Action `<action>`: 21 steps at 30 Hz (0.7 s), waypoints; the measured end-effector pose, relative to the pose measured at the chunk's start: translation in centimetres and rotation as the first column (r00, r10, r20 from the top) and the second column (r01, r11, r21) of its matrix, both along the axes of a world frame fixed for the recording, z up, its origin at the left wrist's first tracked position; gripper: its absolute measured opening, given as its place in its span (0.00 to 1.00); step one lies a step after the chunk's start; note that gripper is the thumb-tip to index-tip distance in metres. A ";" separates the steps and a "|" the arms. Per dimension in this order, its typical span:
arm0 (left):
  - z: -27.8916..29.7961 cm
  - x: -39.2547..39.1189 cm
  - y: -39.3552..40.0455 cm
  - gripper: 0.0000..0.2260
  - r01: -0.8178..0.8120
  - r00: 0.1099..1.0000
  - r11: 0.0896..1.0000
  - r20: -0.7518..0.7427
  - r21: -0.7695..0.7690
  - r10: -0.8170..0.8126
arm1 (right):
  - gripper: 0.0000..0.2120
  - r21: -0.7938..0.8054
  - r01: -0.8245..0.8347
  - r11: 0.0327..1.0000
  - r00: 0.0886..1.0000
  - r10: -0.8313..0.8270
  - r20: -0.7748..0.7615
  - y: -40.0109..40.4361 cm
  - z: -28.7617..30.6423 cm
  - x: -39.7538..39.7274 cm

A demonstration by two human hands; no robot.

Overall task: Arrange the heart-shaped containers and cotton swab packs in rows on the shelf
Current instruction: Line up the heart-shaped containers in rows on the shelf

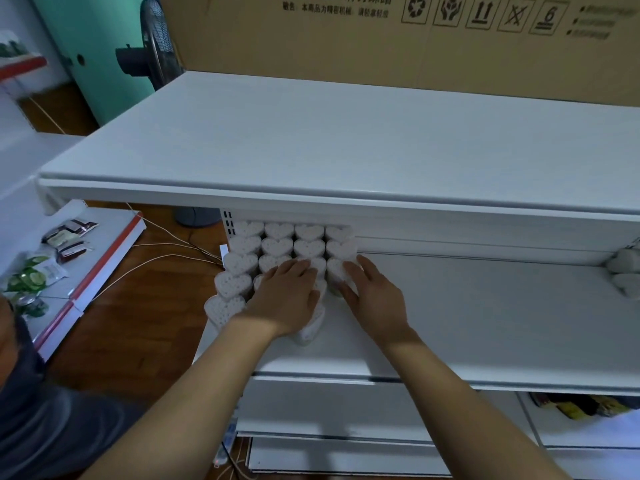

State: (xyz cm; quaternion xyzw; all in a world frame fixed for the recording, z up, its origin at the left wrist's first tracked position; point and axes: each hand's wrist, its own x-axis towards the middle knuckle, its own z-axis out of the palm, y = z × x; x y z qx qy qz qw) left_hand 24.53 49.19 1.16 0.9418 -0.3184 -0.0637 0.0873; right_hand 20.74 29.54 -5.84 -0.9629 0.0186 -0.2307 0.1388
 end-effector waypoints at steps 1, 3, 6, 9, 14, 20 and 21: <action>0.0 0.1 0.0 0.23 -0.003 1.000 1.000 0.000 -0.016 0.003 | 0.20 0.002 -0.002 1.000 1.000 0.002 -0.012 0.0 -0.1 0.0; 0.0 0.2 0.0 0.22 -0.013 1.000 0.999 0.016 -0.034 0.014 | 0.24 0.006 -0.011 1.000 1.000 0.011 -0.021 -0.1 -0.2 0.0; 0.2 0.3 0.0 0.21 -0.041 0.998 0.998 0.043 -0.054 0.043 | 0.27 -0.002 -0.020 1.000 1.000 0.020 -0.020 -0.3 0.1 -0.3; 0.4 0.4 0.0 0.22 -0.059 0.997 0.994 0.043 -0.087 0.063 | 0.26 -0.030 -0.055 0.998 0.998 0.055 0.002 -0.9 0.7 -0.7; 0.5 -0.2 0.2 0.21 -0.073 0.997 0.993 0.030 -0.094 0.076 | 0.19 -0.099 -0.074 0.992 0.997 0.075 0.001 -1.0 1.3 -0.5; 0.4 -0.9 0.7 0.21 -0.072 0.997 0.994 0.016 -0.080 0.074 | 0.25 -0.086 -0.033 0.996 0.993 0.023 -0.112 -0.4 1.5 -0.7; 0.5 -0.9 0.7 0.21 -0.075 0.997 0.994 0.016 -0.077 0.076 | 0.27 -0.074 -0.017 0.997 0.991 0.007 -0.134 -0.4 1.6 -1.0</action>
